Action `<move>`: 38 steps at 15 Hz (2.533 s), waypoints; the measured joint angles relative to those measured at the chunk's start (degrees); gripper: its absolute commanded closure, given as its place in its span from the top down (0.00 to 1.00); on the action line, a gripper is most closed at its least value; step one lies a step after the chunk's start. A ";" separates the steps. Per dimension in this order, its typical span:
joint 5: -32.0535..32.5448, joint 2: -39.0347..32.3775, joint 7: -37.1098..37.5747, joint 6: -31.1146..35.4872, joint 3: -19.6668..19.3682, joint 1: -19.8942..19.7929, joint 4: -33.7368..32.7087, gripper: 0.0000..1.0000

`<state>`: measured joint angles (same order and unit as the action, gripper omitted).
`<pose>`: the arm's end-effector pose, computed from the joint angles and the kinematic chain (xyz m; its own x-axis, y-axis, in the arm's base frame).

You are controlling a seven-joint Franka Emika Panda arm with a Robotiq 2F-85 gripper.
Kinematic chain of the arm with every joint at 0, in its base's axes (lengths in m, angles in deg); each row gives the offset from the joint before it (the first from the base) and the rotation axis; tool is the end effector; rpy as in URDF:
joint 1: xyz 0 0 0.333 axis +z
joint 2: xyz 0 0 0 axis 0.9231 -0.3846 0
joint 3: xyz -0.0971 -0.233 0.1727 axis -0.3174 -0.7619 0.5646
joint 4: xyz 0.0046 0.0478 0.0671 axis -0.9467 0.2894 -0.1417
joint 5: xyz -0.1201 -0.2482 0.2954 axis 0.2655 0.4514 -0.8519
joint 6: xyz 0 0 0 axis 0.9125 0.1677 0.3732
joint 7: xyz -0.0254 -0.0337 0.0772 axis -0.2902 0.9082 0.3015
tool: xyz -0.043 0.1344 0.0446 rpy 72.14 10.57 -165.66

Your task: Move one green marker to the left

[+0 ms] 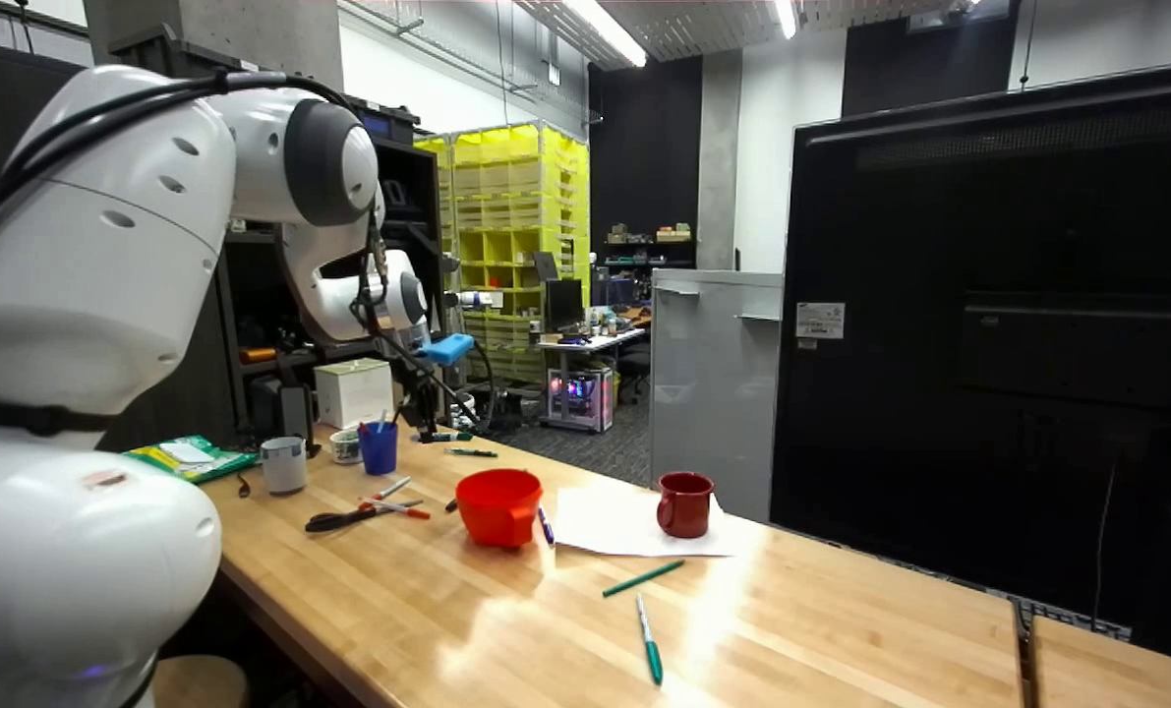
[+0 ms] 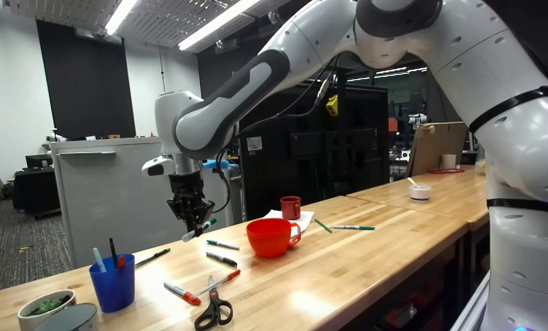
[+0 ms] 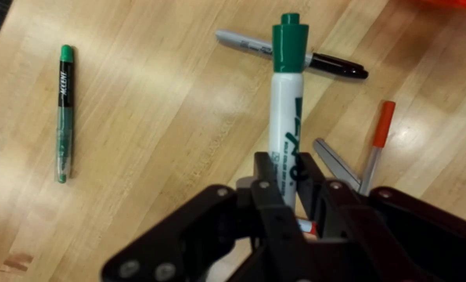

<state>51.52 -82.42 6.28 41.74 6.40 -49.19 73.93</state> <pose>0.5795 0.3539 0.2747 -0.4426 0.8818 -0.1628 0.8817 0.4610 0.1006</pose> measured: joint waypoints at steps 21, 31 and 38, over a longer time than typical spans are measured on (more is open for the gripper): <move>0.41 -16.29 -1.98 0.05 -0.94 1.83 -15.48 0.46; 0.41 -17.54 -2.02 -0.87 -0.94 2.30 -17.89 0.92; 0.36 -15.77 -1.05 -1.66 -0.87 3.19 -16.66 0.33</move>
<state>51.88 -98.18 5.24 40.08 5.53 -46.00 57.26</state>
